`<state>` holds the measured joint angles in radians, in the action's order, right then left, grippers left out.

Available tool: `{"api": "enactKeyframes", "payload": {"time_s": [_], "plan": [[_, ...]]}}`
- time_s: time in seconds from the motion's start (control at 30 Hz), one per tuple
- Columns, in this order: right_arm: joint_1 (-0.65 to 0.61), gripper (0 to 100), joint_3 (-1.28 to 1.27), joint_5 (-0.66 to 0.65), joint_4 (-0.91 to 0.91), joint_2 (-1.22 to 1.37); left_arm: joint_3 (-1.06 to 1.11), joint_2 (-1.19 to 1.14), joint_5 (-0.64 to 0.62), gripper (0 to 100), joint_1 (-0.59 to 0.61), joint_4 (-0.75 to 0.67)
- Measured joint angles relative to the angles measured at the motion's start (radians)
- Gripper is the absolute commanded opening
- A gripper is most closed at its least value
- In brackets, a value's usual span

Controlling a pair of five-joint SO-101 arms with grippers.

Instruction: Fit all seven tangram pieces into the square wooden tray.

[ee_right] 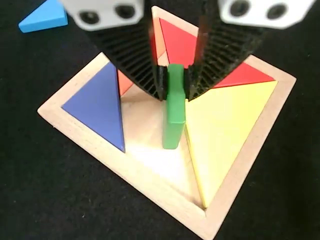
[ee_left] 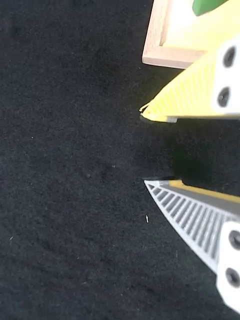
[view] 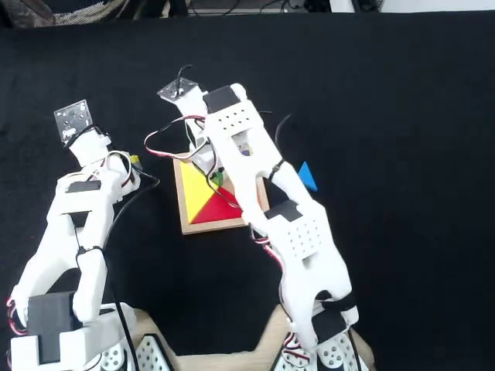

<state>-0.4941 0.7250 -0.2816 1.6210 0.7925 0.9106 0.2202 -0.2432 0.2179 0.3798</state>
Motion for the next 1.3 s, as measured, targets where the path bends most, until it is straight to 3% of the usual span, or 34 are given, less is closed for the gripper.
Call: {"api": "enactKeyframes", "payload": {"time_s": [0.1, 0.33, 0.57, 1.17, 1.3], "plan": [[0.0, 3.6, 0.0, 0.0, 0.0, 0.0, 0.0, 0.0, 0.0, 19, 0.0, 0.0], [-0.002, 26.3, 0.0, 0.0, 0.018, 0.003, 0.0, 0.0, 0.0, 19, 0.0, 0.0], [0.0, 22.0, 0.0, -0.018, 0.018, 0.002, 0.0, 0.0, 0.0, 19, 0.0, 0.0], [0.041, 21.7, 0.104, -0.049, 0.002, 0.003, 0.0, 0.0, 0.0, 19, 0.0, 0.0], [0.015, 9.8, 0.146, -0.049, 0.028, 0.003, 0.0, 0.0, 0.0, 19, 0.0, 0.0]]}}
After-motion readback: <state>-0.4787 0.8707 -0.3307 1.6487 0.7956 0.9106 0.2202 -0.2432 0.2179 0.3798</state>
